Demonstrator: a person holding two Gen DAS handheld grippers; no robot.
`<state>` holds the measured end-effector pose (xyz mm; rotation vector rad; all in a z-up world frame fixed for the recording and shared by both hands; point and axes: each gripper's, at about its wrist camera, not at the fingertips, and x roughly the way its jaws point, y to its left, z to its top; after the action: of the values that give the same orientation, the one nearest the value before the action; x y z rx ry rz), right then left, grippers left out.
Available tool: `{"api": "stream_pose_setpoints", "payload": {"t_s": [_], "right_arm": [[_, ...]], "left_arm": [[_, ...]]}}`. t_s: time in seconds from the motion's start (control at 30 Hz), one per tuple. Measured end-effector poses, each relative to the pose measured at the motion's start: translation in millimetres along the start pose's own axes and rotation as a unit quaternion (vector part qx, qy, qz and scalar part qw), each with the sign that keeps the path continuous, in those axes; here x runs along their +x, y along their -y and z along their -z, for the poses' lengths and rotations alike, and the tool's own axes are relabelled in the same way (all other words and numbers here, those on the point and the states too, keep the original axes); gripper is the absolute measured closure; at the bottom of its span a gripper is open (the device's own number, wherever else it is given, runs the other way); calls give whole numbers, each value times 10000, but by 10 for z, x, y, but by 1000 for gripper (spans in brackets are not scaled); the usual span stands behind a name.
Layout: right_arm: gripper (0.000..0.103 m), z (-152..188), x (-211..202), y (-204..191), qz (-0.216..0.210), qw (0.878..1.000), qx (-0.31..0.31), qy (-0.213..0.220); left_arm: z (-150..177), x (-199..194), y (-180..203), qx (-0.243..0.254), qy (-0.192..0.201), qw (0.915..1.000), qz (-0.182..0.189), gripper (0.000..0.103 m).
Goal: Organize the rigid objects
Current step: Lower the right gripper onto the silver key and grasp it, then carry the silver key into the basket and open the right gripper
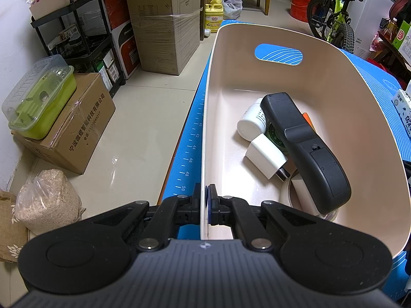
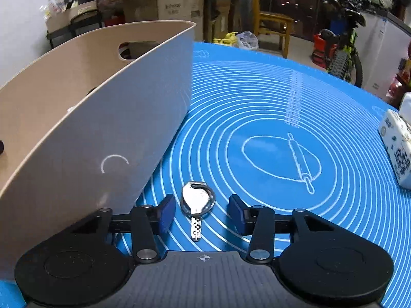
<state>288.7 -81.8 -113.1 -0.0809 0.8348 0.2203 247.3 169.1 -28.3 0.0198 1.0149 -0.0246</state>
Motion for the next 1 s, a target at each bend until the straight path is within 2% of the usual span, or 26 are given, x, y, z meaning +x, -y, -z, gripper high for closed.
{"api": "stream_pose_setpoints", "payload": {"t_s": [0.03, 0.27, 0.3, 0.33, 0.57, 0.77, 1.0], "right_arm": [[65, -1, 2, -18, -25, 10000, -53, 17], [67, -4, -104, -179, 140, 9972, -637, 362], [86, -11, -113, -183, 171, 9969, -667, 384], [89, -16, -108, -185, 160, 9968, -696, 369], [88, -37, 8, -111, 188, 9985, -465, 217], [86, -66, 78, -97, 195, 9983, -463, 303], [90, -122, 151, -39, 180, 9991, -231, 322]], "left_arm": [[0, 0, 1, 3, 0, 10000, -3, 98], [-3, -11, 3, -12, 3, 10000, 8, 98], [-3, -12, 4, -10, 3, 10000, 8, 98], [-2, -13, 2, -9, 4, 10000, 7, 98], [-6, -11, 5, -12, 1, 10000, 12, 98], [-7, -12, 3, -10, -3, 10000, 9, 98], [-7, -12, 2, -19, -1, 10000, 15, 98]]}}
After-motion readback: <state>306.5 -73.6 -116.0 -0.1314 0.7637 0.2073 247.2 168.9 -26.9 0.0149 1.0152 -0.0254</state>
